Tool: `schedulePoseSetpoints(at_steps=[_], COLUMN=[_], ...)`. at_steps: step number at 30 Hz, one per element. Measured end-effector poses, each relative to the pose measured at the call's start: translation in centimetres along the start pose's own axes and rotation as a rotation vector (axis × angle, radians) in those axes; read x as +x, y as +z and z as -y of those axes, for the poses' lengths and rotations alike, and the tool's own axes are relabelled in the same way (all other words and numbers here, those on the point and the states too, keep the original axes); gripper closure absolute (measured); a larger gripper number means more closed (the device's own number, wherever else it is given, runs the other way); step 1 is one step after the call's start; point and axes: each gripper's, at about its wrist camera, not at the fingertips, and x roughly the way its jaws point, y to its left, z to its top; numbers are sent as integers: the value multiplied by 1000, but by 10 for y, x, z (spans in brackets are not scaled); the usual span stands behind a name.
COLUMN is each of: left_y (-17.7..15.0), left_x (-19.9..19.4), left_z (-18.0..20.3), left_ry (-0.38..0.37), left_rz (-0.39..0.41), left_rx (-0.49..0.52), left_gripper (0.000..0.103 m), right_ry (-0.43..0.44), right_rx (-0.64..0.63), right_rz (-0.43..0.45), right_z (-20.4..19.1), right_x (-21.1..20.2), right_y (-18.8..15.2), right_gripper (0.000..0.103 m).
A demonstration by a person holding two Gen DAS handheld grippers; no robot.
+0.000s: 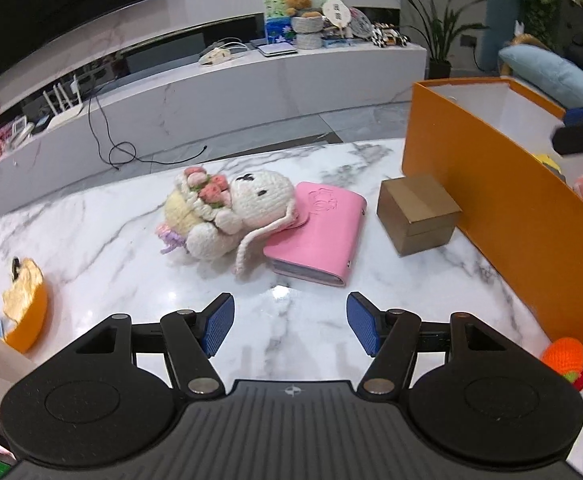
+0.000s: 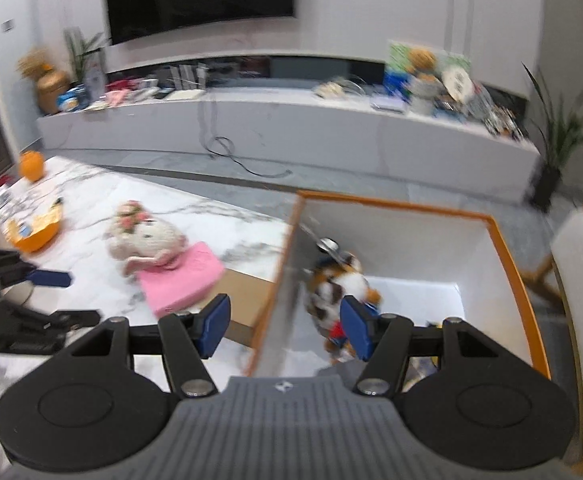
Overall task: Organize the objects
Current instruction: 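Move both tools back from the box toward the table, then lower the right tool onto the orange crocheted fruit and grasp it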
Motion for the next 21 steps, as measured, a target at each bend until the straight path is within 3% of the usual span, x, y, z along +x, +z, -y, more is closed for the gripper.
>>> schedulePoseSetpoints(at_steps=[4, 8, 13, 21], left_y=[-4, -1, 3, 5], left_x=[1, -5, -10, -15], left_z=[-4, 1, 7, 13], left_ry=[-25, -45, -60, -73], left_rz=[-7, 17, 39, 53], left_rx=[-69, -67, -62, -49], left_gripper=[29, 23, 22, 21], right_ry=[60, 118, 187, 88], right_rx=[-142, -330, -573, -1017], right_rz=[22, 22, -121, -293], right_z=[-27, -59, -96, -129], right_x=[-12, -22, -17, 2], right_y=[-8, -29, -69, -133], right_gripper=[40, 36, 36, 36])
